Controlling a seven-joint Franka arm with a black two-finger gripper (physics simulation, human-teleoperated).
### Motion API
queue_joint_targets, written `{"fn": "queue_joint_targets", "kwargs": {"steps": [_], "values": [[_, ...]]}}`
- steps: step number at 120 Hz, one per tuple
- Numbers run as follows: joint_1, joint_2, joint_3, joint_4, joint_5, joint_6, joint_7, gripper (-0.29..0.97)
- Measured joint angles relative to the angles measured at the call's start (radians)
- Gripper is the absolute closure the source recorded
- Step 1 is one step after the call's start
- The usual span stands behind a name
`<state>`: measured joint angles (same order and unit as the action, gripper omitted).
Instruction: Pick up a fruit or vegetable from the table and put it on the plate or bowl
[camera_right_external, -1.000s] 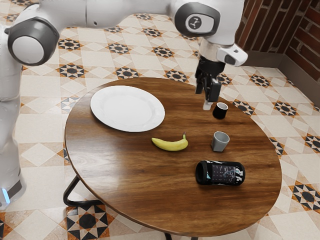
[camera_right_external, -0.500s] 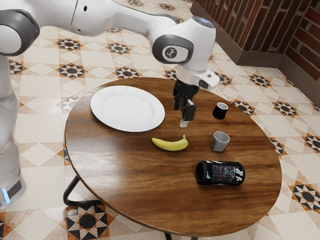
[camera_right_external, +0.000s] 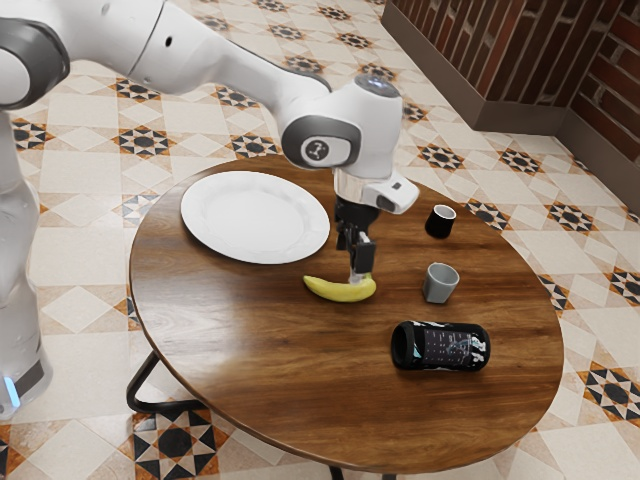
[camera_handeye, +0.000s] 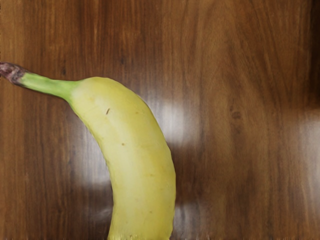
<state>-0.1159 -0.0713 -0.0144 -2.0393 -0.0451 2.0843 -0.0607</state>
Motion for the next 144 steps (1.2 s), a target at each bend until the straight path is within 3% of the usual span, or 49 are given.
{"fn": "queue_joint_targets", "kwargs": {"steps": [88, 144], "values": [[0.005, -0.038, 0.048, -0.111, -0.004, 0.090, 0.011, 0.00], [0.005, -0.006, 0.049, -0.111, -0.018, 0.115, 0.015, 0.01]]}}
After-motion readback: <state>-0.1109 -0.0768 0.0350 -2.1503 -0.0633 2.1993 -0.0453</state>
